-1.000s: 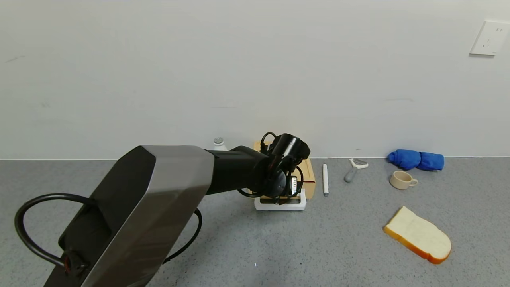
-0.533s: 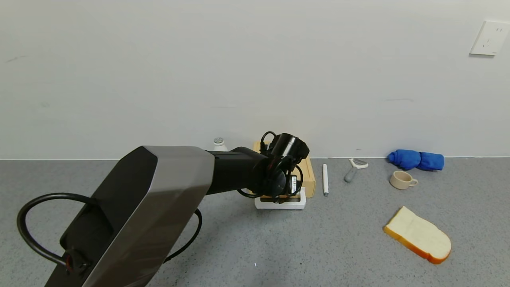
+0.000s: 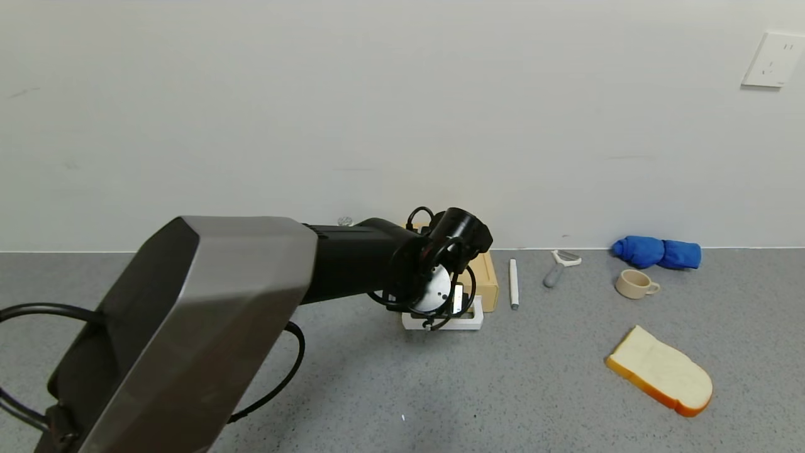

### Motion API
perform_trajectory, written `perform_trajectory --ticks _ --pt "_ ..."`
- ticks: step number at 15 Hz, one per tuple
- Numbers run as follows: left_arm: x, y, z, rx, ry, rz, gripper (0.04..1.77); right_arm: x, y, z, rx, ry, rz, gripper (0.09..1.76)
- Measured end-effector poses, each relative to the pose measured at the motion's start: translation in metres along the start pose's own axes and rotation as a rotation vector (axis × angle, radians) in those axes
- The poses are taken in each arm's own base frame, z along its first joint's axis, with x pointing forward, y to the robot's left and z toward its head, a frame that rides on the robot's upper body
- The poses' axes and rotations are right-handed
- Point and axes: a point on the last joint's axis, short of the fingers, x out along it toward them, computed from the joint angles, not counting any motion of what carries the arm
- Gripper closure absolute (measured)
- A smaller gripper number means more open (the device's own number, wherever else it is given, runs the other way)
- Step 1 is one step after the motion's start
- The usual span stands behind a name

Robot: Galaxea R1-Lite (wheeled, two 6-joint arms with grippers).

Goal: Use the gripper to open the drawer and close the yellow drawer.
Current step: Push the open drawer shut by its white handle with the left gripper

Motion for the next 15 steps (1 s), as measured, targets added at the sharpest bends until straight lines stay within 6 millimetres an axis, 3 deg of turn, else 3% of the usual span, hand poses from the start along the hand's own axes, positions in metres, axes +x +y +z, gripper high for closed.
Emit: perform_trajectory --ticks 8,15 --pt "-0.093 0.057 0.008 0.001 0.015 0.006 0.09 0.0 0.0 0.0 0.0 0.0 0.0 0.14" --pt "-0.178 0.125 -0.015 -0.015 -0.048 -0.024 0.09 0.0 0.0 0.0 0.0 0.0 0.0 0.14"
